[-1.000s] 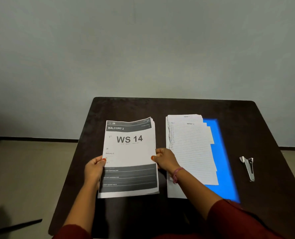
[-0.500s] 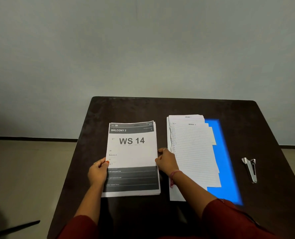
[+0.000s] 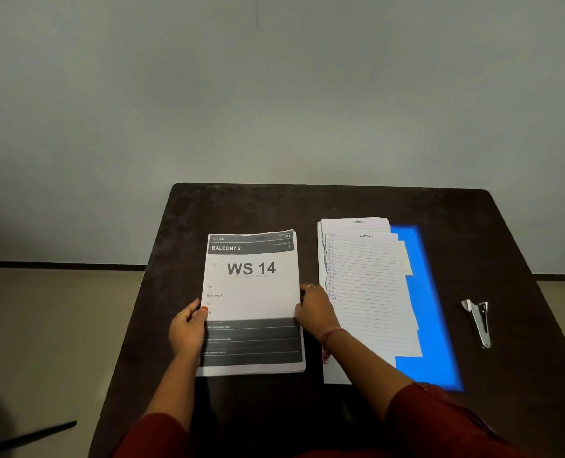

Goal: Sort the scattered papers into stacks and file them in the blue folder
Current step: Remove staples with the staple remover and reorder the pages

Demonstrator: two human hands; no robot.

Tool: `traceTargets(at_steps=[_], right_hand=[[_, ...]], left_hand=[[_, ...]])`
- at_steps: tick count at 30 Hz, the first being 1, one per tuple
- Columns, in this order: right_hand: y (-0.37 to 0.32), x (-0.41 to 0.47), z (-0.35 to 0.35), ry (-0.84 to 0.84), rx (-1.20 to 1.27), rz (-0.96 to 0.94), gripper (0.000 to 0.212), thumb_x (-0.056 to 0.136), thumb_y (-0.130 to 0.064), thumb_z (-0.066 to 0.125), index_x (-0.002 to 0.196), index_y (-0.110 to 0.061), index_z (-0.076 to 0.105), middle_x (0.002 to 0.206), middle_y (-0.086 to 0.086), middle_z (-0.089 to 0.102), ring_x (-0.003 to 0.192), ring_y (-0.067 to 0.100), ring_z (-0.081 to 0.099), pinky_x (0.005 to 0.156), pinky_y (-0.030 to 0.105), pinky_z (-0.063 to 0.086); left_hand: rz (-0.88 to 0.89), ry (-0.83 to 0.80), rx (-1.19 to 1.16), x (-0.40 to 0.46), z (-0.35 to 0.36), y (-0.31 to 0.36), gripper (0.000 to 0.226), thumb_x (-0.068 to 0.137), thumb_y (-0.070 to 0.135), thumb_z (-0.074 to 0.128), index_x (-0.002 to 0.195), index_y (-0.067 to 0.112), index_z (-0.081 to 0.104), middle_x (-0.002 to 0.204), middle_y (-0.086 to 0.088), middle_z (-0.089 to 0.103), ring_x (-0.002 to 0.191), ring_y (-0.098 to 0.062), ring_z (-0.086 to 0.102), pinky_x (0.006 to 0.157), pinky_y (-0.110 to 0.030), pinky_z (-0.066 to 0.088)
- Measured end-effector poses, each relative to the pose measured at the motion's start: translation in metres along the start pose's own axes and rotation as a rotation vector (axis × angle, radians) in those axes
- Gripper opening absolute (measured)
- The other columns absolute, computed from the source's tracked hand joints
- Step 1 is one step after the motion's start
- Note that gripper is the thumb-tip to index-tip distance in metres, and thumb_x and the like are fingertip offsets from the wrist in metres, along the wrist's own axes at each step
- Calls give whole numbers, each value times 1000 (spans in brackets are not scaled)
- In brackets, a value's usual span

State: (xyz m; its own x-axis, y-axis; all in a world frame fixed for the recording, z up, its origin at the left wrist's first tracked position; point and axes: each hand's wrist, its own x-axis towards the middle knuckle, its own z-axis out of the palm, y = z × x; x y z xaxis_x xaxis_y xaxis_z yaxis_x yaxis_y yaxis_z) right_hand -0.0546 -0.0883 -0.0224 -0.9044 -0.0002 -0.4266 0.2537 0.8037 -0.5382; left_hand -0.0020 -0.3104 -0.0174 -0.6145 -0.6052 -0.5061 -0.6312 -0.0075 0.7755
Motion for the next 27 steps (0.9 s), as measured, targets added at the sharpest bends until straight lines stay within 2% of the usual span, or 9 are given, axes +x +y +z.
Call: traceTargets(at_steps=[2,4,6,8,11,15,21,24,27], right_hand=[[3,-2,-7,19,60,-8,22,90,-8,57,112,-9,57,107,12,58,99,25,59,88,24,46],[10,-6,-18,61,134,-25,24,91,-9,55,115,-10,59,101,12,59,98,24,60,88,22,44],[20,-13,-32,108,181,-24,33,91,-9,55,124,-6,58,110,11,63,102,23,61,89,20,42],[34,-19,-47,171,220,-14,33,91,-10,55,123,-5,60,120,10,63,109,23,59,93,21,40],[64,-26,-68,259,281,30,30,89,-9,59,119,-4,62,122,9,64,111,23,59,96,24,40],[107,-32,-95,345,330,137,29,86,-7,60,114,-4,64,117,8,67,105,26,61,94,31,44],[151,-31,-123,366,385,230,31,83,-6,65,114,-1,64,100,9,64,92,24,60,85,29,43],[162,-26,-133,325,381,223,39,82,-9,69,120,-4,60,108,9,61,90,21,57,87,33,45],[170,-21,-139,252,366,209,47,82,-13,71,125,-5,55,112,7,56,89,18,55,85,29,45]], left_hand=[[-29,15,-50,1,-1,1,43,92,15,61,134,7,54,124,-13,60,106,-27,58,96,-42,48],[-38,71,-75,4,-1,3,44,90,16,64,132,6,53,125,-13,58,112,-29,58,98,-43,47],[11,151,-44,3,2,7,42,89,16,65,128,7,54,129,-13,52,115,-29,55,98,-41,47],[121,211,6,-4,8,15,39,90,13,63,127,6,54,133,-14,45,116,-27,52,98,-38,45],[295,206,62,-19,25,29,36,91,13,62,126,8,54,135,-13,43,120,-28,47,99,-40,46],[462,51,120,-46,61,38,33,92,11,60,125,11,54,135,-11,42,125,-27,45,102,-46,46],[682,-265,346,-95,115,34,41,92,12,59,132,13,50,143,-6,38,132,-24,40,110,-33,32],[685,-441,545,-107,144,24,57,92,27,59,143,15,38,154,-3,23,140,-21,29,114,-39,28],[663,-537,818,-113,166,11,73,92,45,55,151,21,21,160,-3,6,145,-23,16,115,-44,22]])
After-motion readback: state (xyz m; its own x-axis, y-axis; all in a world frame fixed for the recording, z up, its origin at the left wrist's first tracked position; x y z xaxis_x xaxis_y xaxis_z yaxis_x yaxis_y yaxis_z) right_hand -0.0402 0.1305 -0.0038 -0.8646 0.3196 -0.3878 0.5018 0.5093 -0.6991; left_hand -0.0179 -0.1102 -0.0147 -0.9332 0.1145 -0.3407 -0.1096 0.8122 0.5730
